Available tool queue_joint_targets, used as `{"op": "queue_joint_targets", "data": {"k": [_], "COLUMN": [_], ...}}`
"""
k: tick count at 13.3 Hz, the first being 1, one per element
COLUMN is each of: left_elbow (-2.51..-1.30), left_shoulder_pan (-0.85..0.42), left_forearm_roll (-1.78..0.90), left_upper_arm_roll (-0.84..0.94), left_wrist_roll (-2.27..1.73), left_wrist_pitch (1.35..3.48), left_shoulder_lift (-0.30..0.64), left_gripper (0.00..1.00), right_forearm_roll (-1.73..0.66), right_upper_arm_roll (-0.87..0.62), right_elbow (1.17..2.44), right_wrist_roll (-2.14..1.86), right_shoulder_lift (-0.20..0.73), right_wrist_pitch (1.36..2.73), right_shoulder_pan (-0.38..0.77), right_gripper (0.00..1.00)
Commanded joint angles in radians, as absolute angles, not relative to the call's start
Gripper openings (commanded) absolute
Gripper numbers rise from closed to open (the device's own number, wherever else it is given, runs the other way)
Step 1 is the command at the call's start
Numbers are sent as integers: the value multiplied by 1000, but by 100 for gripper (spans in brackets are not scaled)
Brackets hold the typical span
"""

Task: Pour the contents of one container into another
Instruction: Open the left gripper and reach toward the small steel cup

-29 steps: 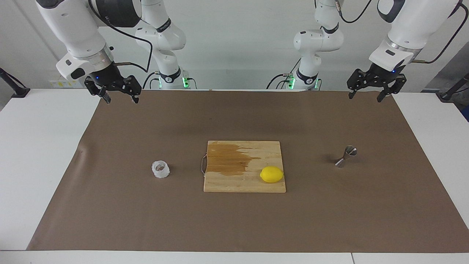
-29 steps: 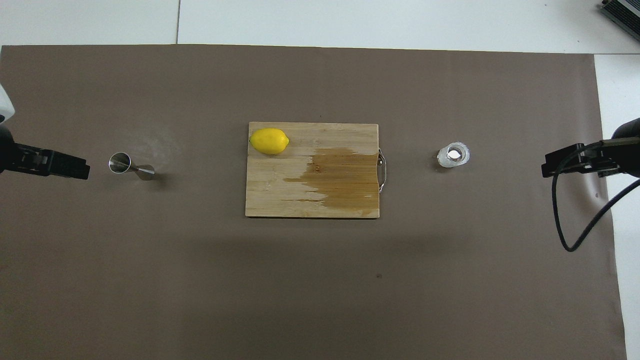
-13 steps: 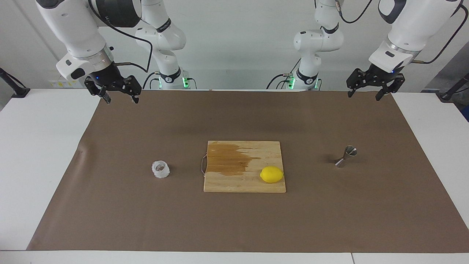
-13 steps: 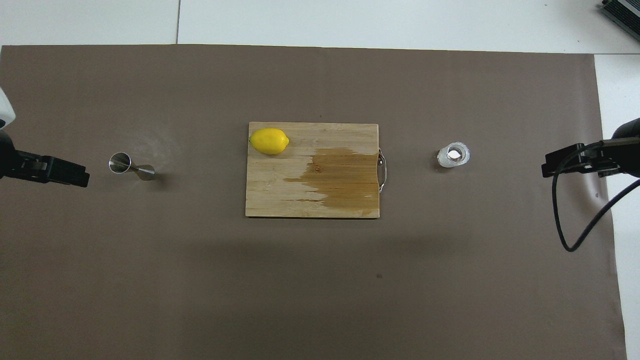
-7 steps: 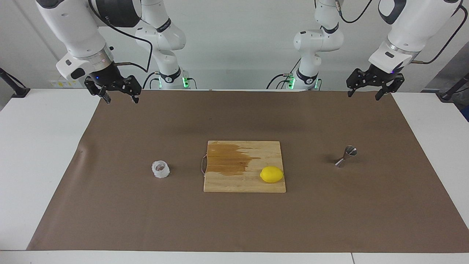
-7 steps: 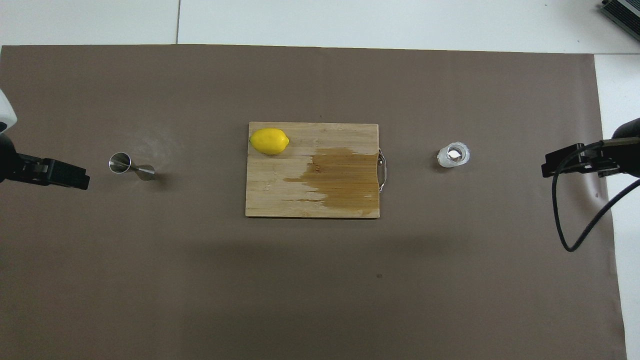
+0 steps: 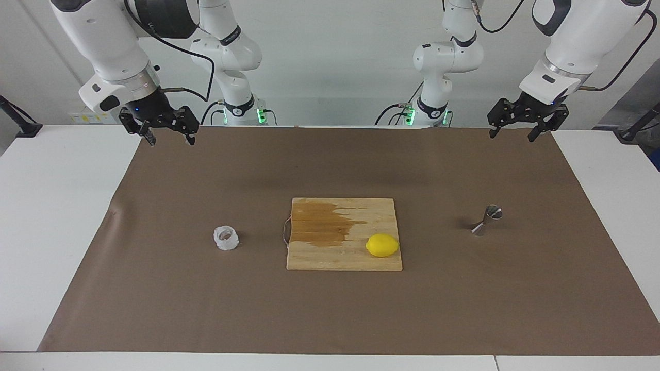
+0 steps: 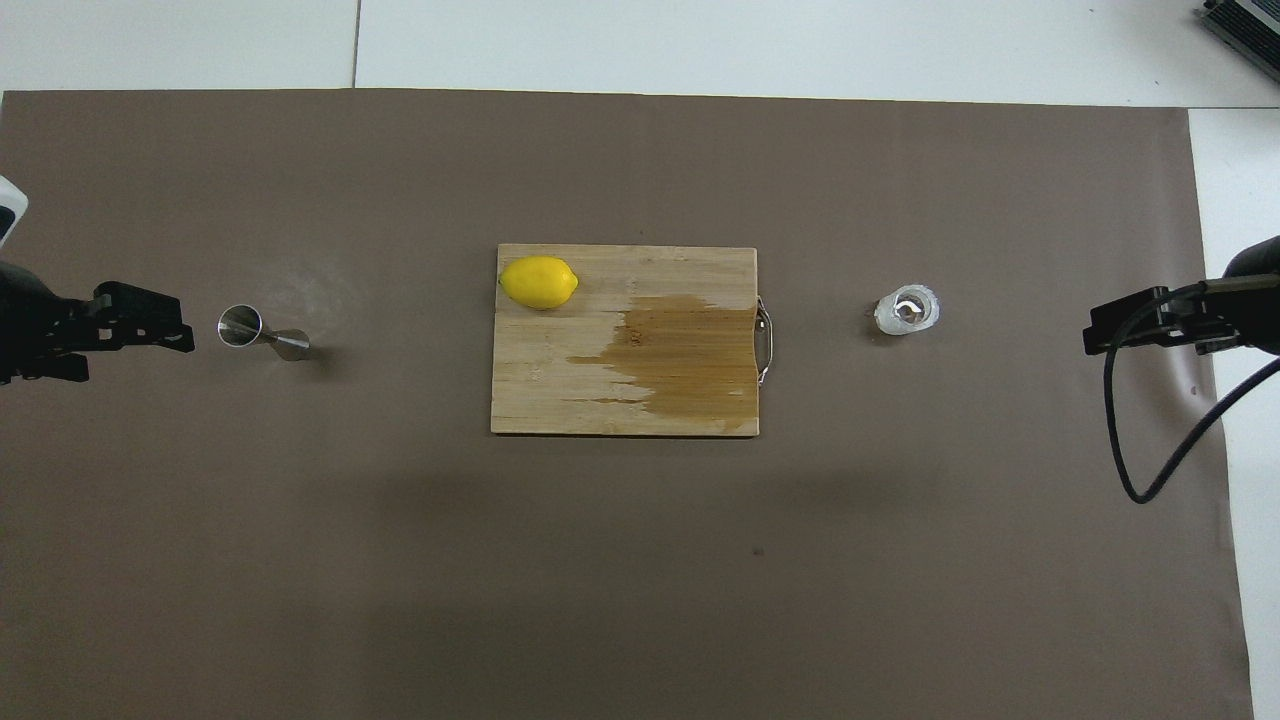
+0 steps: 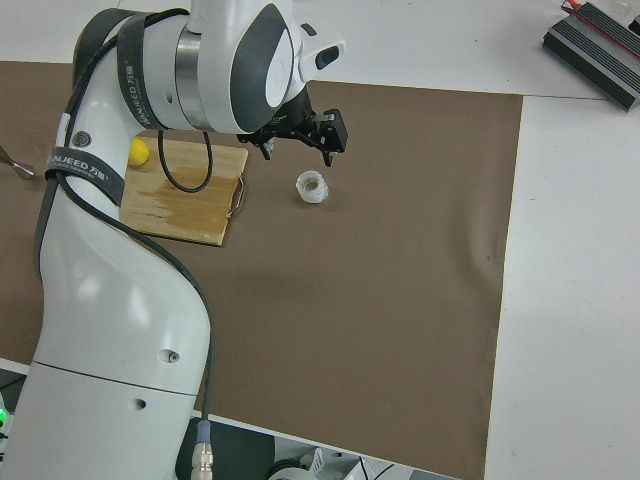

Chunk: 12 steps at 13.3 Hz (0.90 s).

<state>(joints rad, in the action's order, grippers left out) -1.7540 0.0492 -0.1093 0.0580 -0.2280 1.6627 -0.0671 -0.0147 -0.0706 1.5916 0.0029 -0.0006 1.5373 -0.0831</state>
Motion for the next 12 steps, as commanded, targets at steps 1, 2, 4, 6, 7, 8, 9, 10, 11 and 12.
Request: {"op": "queue_joint_targets", "data": {"k": [1, 2, 4, 6, 7, 8, 9, 10, 11, 12], "left_elbow": [-1868, -1906, -1986, -2045, -2072, -2095, -2118, -2140, -2166, -2196], "left_shoulder_pan": [115, 132, 144, 185, 195, 208, 219, 233, 239, 239], "left_forearm_roll": [-179, -201, -250, -348, -369, -382, -411, -466, -519, -543], "left_upper_arm_roll": [60, 60, 60, 60, 60, 60, 60, 60, 60, 60], "left_wrist_roll": [-339, -394, -516, -639, -685, -730, -773, -823, -909, -983], "left_wrist_pitch": [1727, 1758, 1825, 1877, 1908, 1949, 1985, 2023, 2075, 2136], "left_shoulder_lift": [-100, -115, -130, -130, -129, -124, -123, -121, -120, -120], "left_gripper": [100, 100, 100, 100, 100, 100, 100, 100, 100, 100], "right_forearm_roll": [-32, -32, -32, -32, -32, -32, -32, -32, -32, -32], "right_upper_arm_roll": [-77, -77, -77, -77, -77, -77, -77, -77, -77, -77], "right_elbow": [1594, 1594, 1594, 1594, 1594, 1594, 1594, 1594, 1594, 1594], "right_wrist_roll": [-23, -23, -23, -23, -23, -23, -23, -23, -23, -23], "right_shoulder_lift": [-9, -9, -9, -9, -9, -9, -9, -9, -9, -9], "right_wrist_pitch": [1525, 1525, 1525, 1525, 1525, 1525, 1525, 1525, 1525, 1525], "right_shoulder_pan": [-98, -98, -98, -98, -98, -98, -98, -98, -98, -98], "right_gripper": [100, 100, 100, 100, 100, 100, 100, 100, 100, 100]}}
